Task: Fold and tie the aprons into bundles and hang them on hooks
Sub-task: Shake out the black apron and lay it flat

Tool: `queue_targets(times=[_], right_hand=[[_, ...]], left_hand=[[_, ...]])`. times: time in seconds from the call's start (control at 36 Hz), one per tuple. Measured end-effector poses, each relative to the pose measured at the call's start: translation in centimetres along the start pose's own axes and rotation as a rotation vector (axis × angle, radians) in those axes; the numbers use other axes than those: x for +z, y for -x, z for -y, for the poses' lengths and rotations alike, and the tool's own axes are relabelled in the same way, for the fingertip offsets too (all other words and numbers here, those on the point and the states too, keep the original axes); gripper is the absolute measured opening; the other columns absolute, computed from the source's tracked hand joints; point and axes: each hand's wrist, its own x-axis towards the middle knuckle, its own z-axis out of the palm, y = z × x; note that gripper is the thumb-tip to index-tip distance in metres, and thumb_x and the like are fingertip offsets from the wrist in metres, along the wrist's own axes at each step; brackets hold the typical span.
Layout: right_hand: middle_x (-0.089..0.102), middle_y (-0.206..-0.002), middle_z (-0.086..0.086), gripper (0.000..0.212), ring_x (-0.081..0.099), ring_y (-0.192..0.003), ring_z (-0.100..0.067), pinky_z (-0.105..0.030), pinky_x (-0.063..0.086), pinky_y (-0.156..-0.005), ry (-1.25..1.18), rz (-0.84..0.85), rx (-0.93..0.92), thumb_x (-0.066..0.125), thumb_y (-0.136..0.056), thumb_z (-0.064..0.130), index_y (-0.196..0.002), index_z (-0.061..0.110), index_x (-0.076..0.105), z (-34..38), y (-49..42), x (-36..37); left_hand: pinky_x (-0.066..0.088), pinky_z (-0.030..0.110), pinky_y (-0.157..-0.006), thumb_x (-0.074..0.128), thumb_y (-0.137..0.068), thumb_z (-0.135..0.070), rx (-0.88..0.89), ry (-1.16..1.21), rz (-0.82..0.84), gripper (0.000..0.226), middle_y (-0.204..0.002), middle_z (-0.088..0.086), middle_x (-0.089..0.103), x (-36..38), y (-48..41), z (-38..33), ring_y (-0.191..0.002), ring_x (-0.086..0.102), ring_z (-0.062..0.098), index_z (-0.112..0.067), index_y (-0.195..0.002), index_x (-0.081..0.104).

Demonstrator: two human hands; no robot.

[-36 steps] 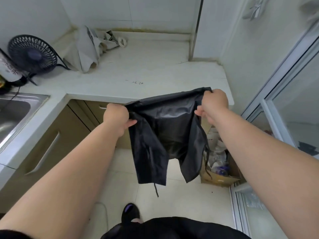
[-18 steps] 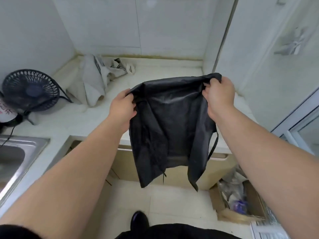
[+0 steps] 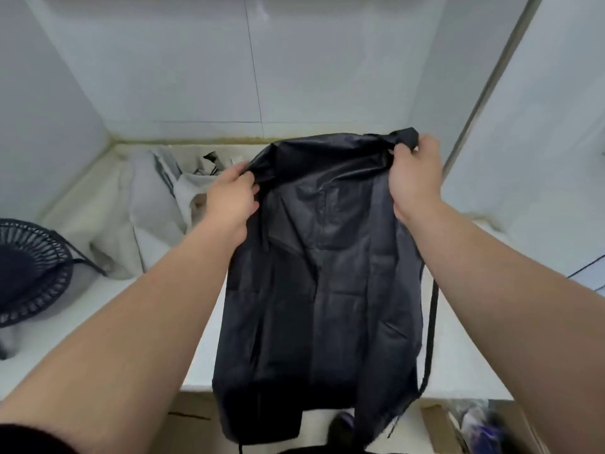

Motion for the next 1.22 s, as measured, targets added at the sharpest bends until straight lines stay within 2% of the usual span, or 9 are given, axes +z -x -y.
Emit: queue_targets(times=[0.17, 0.28, 0.39, 0.5, 0.67, 0.92, 1.0, 1.11, 1.22], right_hand=[[0.054, -0.087, 0.005, 0.031, 0.052, -0.084, -0.015, -0.034, 0.048, -0.085, 0.117, -0.006, 0.102, 0.031, -0.089, 0.001, -0.083, 0.027, 0.046, -2.8, -6.8, 2.5], [0.052, -0.102, 0.000, 0.034, 0.049, -0.091, -0.020, -0.023, 0.038, -0.071, 0.461, 0.160, 0.205, 0.041, -0.083, 0.003, -0.113, 0.015, 0.050, -5.5, -11.2, 4.0], [0.037, -0.136, -0.014, 0.065, 0.047, -0.114, -0.034, -0.034, 0.044, -0.086, 0.722, 0.288, 0.438, 0.050, -0.080, 0.013, -0.141, 0.008, 0.028, -8.0, -14.1, 5.4], [0.034, -0.144, -0.014, 0.064, 0.042, -0.123, -0.034, -0.032, 0.039, -0.090, 0.762, 0.370, 0.415, 0.049, -0.086, 0.013, -0.146, 0.012, 0.026, -10.2, -16.4, 6.6], [0.037, -0.145, -0.011, 0.056, 0.042, -0.128, -0.032, -0.031, 0.037, -0.092, 0.824, 0.472, 0.311, 0.046, -0.094, 0.026, -0.146, 0.014, 0.031, -13.2, -18.9, 8.7], [0.065, -0.102, -0.017, 0.032, 0.063, -0.091, -0.031, -0.032, 0.050, -0.074, 0.690, 0.526, 0.579, 0.066, -0.084, 0.020, -0.106, -0.002, 0.063, -15.5, -20.8, 10.8], [0.065, -0.100, -0.021, 0.022, 0.060, -0.083, -0.028, -0.029, 0.042, -0.069, 0.708, 0.613, 0.522, 0.059, -0.085, 0.009, -0.102, -0.003, 0.066, -15.4, -20.5, 11.2], [0.064, -0.086, -0.012, 0.019, 0.058, -0.077, -0.024, -0.029, 0.041, -0.066, 0.525, 0.524, 0.373, 0.056, -0.092, 0.022, -0.090, 0.006, 0.067, -14.6, -19.8, 11.3], [0.068, -0.085, -0.004, 0.020, 0.065, -0.084, -0.023, -0.031, 0.051, -0.075, 0.189, 0.345, 0.451, 0.058, -0.092, 0.026, -0.076, 0.017, 0.066, -13.2, -20.1, 10.9]], left_hand=[[0.048, 0.025, -0.067, 0.035, -0.094, -0.003, 0.056, -0.249, -0.142, 0.034, -0.101, 0.001, 0.064, 2.0, -6.8, 0.8, -0.081, 0.059, 0.010, -0.025, -0.098, 0.060], [0.048, 0.036, -0.084, 0.043, -0.088, -0.008, 0.055, -0.721, -0.100, 0.032, -0.104, 0.006, 0.065, 2.3, -10.9, 2.2, -0.094, 0.057, 0.025, -0.019, -0.107, 0.067], [0.037, 0.038, -0.105, 0.050, -0.090, -0.023, -0.146, -1.115, 0.016, 0.041, -0.137, 0.009, 0.052, 2.7, -14.6, 4.3, -0.127, 0.044, 0.031, -0.014, -0.129, 0.056], [0.038, 0.040, -0.105, 0.045, -0.087, -0.034, -0.101, -1.079, -0.005, 0.043, -0.135, 0.009, 0.054, 3.0, -17.3, 6.1, -0.125, 0.047, 0.030, -0.019, -0.124, 0.061], [0.026, 0.032, -0.054, 0.035, -0.097, -0.023, -0.056, -1.084, 0.000, 0.036, -0.067, 0.005, 0.046, 4.6, -21.1, 7.8, -0.076, 0.045, 0.027, -0.009, -0.064, 0.040], [0.052, 0.031, -0.069, 0.053, -0.091, -0.036, -0.832, -0.703, 0.314, 0.031, -0.093, 0.010, 0.067, 4.5, -24.1, 9.8, -0.080, 0.062, 0.024, -0.008, -0.099, 0.064], [0.054, 0.030, -0.074, 0.054, -0.092, -0.027, -0.915, -0.668, 0.538, 0.028, -0.109, 0.012, 0.069, 5.1, -23.8, 9.1, -0.091, 0.065, 0.025, -0.006, -0.106, 0.066], [0.058, 0.026, -0.063, 0.061, -0.087, -0.012, -0.931, -0.702, 0.686, 0.013, -0.081, 0.010, 0.073, 5.9, -23.4, 7.9, -0.070, 0.070, 0.019, -0.001, -0.087, 0.067], [0.056, 0.030, -0.080, 0.070, -0.079, -0.009, -0.856, -0.726, 0.849, 0.035, -0.099, 0.015, 0.070, 5.5, -23.0, 6.8, -0.088, 0.068, 0.022, 0.007, -0.110, 0.063]])
